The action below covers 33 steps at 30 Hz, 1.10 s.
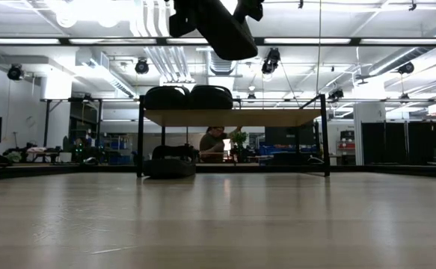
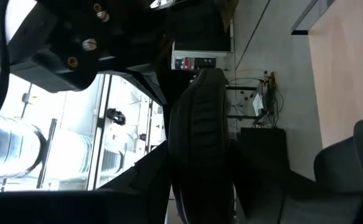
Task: Pick and place slides into the shelf
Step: Put the black slipper on the shelf
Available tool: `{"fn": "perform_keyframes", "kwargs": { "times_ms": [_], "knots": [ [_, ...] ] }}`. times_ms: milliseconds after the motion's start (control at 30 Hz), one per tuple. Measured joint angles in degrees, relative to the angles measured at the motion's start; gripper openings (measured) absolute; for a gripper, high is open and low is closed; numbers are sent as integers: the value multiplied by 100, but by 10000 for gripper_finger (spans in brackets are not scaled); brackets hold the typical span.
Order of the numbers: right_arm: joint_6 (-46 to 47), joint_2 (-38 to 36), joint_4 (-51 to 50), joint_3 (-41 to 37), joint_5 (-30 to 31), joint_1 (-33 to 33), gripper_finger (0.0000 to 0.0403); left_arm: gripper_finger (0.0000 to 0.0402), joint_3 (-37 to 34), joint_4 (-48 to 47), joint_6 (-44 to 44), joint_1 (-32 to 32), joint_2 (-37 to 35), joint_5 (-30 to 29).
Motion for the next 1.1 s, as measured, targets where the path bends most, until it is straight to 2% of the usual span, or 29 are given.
{"fn": "perform_keyframes", "kwargs": {
  "times_ms": [367, 500, 700, 900, 1000, 1100],
  "knots": [
    [-84, -25, -25, 0, -18, -6, 8, 143, -244, -303, -1011, 7, -398, -25],
    [-103, -83, -19, 0, -43, -7, 8, 143, -591, -450, -1499, 9, -883, 400],
    [-168, -181, -18, 0, -130, -4, 8, 144, -1102, -1054, -2872, 0, -1749, 1113],
    [-215, -283, -53, -136, -805, -46, 8, 144, -1659, -1351, -3833, 0, -2612, 1445],
    [-387, -355, -44, -339, -889, -85, 8, 144, -1969, -1353, -4110, 1, -3027, 1643],
    [-561, -509, 108, -636, -944, -154, 8, 144, -2259, -1360, -4473, 4, -3437, 2148]
  ]
}}
